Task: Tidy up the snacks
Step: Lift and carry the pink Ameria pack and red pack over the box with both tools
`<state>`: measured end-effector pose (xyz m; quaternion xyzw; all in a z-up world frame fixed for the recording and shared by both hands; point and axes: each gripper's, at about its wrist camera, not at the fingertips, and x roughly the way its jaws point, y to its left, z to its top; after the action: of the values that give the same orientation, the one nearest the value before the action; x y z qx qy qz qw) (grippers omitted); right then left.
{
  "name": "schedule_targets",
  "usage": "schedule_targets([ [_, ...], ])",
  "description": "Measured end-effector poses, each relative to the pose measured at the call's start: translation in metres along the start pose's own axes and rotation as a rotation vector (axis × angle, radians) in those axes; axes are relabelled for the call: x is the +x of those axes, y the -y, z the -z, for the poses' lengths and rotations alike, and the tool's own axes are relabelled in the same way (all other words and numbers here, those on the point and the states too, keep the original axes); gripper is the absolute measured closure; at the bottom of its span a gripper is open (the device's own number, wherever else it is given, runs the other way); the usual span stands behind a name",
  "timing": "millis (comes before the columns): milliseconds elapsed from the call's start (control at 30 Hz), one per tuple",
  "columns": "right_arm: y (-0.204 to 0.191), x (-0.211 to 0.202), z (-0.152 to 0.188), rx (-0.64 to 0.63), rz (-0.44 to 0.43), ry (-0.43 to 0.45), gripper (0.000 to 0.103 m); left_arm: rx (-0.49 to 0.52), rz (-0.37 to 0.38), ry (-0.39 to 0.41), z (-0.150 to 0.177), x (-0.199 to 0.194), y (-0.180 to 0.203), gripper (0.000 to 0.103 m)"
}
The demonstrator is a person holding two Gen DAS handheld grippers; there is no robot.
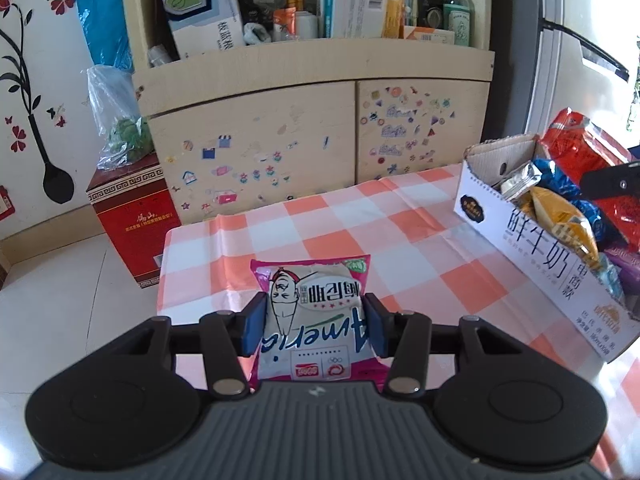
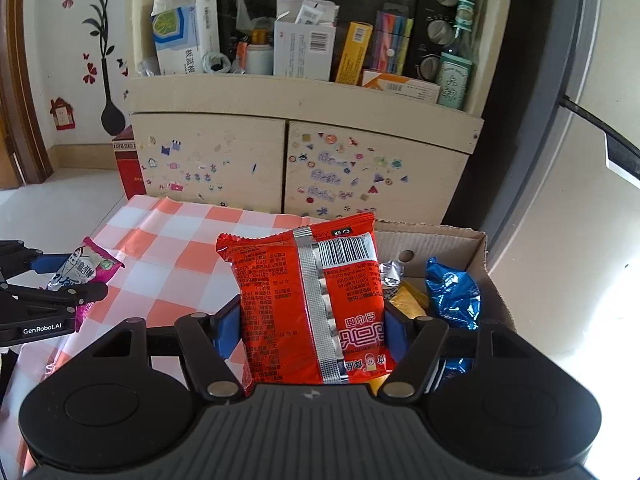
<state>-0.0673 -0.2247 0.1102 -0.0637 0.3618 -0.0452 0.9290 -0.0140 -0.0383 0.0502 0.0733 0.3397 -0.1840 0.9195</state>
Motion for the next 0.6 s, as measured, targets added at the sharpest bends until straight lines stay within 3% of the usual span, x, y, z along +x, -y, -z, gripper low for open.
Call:
schedule_targets([
  [600,0.103,-0.043,-0.005,0.259,0.148,0.145,0.028,0.095,0.146,0.124,-0.08,-0.007,0.107,0.054],
])
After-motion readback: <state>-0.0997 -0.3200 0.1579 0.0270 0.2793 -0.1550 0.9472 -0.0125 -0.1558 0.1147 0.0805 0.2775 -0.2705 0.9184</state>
